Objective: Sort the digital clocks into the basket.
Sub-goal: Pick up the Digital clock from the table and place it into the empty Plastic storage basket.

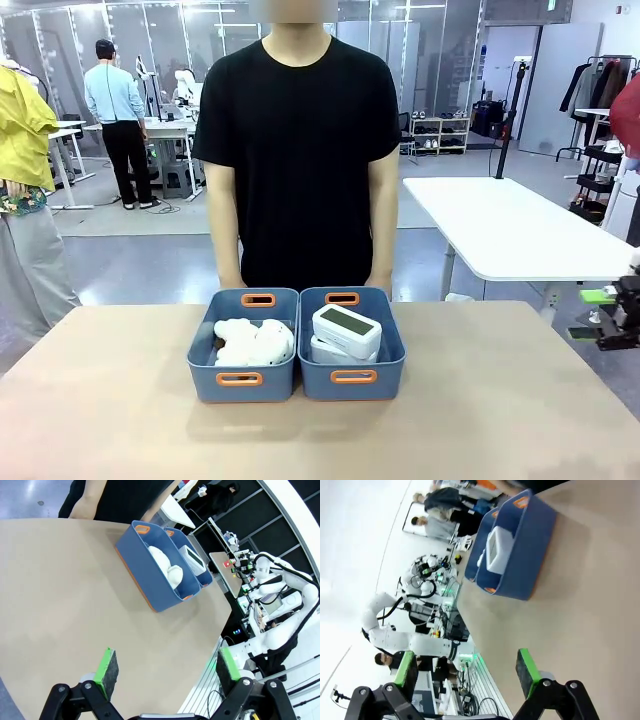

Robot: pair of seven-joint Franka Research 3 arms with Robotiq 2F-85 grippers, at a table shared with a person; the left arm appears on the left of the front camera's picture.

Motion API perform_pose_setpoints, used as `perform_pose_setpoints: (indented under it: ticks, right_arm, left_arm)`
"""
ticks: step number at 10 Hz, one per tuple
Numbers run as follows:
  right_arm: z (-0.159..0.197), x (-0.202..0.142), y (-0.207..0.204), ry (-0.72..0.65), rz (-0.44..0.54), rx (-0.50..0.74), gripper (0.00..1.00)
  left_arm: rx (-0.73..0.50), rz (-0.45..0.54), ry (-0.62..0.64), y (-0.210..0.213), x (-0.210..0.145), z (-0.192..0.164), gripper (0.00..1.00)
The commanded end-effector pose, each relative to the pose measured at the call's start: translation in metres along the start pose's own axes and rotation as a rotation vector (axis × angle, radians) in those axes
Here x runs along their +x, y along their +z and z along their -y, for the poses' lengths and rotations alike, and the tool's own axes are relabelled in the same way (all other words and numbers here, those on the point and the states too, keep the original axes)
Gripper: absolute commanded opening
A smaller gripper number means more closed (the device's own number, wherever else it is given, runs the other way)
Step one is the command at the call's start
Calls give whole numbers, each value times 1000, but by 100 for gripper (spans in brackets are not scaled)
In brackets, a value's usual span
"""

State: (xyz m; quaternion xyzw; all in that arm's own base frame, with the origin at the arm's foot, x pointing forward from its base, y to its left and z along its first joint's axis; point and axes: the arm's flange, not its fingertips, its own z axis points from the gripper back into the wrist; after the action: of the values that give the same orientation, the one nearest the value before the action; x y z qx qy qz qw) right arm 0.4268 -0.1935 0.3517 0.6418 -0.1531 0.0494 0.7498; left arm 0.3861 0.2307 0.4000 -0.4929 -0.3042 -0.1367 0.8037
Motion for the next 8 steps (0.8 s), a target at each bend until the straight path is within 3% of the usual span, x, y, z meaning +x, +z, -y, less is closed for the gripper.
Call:
perform_pose_setpoints:
  ticks: [1, 8]
  right_arm:
    - [-4, 3, 14, -57, -5, -13, 100]
    - [3, -1, 14, -16, 17, -14, 100]
  left_arm:
    - [10, -13, 14, 1, 0, 3, 100]
    - [10, -13, 14, 1, 0, 3, 100]
